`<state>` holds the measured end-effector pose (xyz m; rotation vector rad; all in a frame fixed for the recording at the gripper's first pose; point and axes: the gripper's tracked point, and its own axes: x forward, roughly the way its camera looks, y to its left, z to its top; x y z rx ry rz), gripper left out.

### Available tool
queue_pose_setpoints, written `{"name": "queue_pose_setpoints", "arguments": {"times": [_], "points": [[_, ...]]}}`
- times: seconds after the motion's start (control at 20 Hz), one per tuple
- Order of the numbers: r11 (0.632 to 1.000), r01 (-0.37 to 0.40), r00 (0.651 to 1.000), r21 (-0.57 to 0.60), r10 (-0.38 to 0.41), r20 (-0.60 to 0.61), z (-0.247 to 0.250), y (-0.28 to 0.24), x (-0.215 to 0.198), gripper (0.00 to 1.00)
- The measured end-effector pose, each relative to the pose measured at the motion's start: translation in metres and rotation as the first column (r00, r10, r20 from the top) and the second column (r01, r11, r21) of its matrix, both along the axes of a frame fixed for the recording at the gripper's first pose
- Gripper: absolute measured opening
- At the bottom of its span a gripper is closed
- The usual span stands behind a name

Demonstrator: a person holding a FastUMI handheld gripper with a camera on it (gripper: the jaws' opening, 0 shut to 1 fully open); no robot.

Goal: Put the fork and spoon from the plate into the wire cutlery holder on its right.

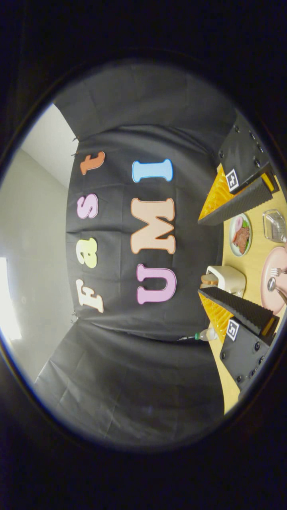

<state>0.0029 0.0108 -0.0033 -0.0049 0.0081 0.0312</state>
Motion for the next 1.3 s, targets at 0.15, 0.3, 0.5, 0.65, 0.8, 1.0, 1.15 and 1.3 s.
{"name": "queue_pose_setpoints", "arguments": {"times": [0.15,0.3,0.5,0.65,0.8,1.0,1.15,1.3], "points": [[1.0,-0.005,1.0,0.002,0.005,0.0,-0.001,0.0,-0.001,1.0],[1.0,-0.013,1.0,0.001,0.013,0.0,-0.003,0.001,-0.001,1.0],[1.0,-0.016,1.0,0.012,0.016,-0.003,-0.007,0.003,-0.001,1.0],[1.0,-0.021,1.0,0.01,0.021,-0.005,-0.009,0.004,0.0,1.0],[1.0,-0.024,1.0,0.006,0.024,-0.004,-0.009,0.005,0.001,1.0],[1.0,-0.028,0.999,0.012,0.028,-0.015,-0.015,0.006,0.002,1.0],[0.999,-0.033,0.999,0.01,0.033,-0.032,-0.024,0.007,0.002,1.0],[0.999,-0.044,0.997,0.002,0.044,-0.058,-0.035,0.009,0.001,1.0]]}}
